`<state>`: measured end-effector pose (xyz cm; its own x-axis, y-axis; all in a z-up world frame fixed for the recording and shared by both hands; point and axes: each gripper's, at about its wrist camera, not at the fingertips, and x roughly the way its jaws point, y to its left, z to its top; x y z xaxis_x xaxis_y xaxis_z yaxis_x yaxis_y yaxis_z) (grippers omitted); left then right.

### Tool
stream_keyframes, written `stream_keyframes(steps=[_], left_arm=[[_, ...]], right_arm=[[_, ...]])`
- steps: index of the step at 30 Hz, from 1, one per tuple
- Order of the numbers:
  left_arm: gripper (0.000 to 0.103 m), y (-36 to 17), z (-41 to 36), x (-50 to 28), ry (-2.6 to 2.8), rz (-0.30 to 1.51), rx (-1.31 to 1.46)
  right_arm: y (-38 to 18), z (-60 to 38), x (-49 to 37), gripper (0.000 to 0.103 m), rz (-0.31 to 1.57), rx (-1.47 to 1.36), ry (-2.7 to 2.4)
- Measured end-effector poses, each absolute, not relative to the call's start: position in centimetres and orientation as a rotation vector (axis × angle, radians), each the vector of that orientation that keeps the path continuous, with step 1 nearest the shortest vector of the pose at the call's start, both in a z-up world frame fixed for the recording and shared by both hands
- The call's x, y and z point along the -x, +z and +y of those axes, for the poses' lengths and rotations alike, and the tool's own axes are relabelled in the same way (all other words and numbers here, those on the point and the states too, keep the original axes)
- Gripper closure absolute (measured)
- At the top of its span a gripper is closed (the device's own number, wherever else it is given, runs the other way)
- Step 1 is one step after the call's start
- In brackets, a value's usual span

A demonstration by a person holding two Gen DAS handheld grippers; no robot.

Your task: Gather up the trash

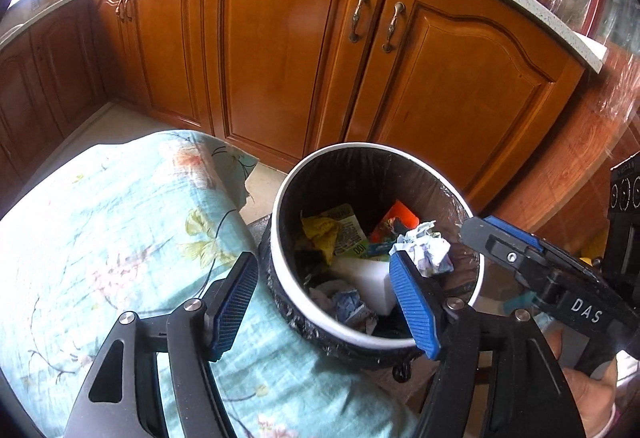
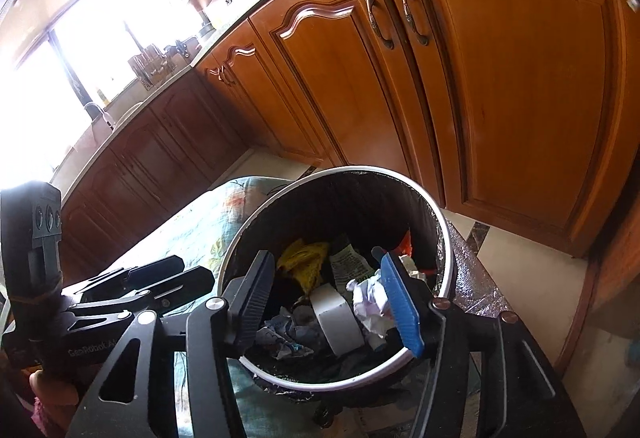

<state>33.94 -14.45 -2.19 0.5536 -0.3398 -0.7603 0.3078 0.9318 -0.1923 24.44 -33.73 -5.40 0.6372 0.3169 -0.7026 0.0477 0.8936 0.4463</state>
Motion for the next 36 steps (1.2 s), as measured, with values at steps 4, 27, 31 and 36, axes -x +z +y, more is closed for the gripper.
stream_keyframes(steps=[4, 27, 31, 36], left_arm=[[0.031, -2.6, -12.5, -31.6, -0.368, 0.894, 0.093], [0.023, -1.1, -3.1, -15.0, -0.291, 0.759, 0.203], [0.021, 1.1, -1.5, -13.0, -0.280, 0.674, 0.206], [0.001, 3.0, 0.5, -10.1, -0.213, 0.550, 0.208]], right_arm=[[-4.8, -33.6, -22.8, 0.024, 0.839, -0.478, 0.164], [-1.9, -26.6, -10.5, 0.000, 0.731, -0.495, 0.159], [1.3, -25.3, -9.8, 0.000, 0.674, -0.404, 0.160], [6.2, -23.9, -8.1, 0.000, 0.488, -0.266, 0.132]])
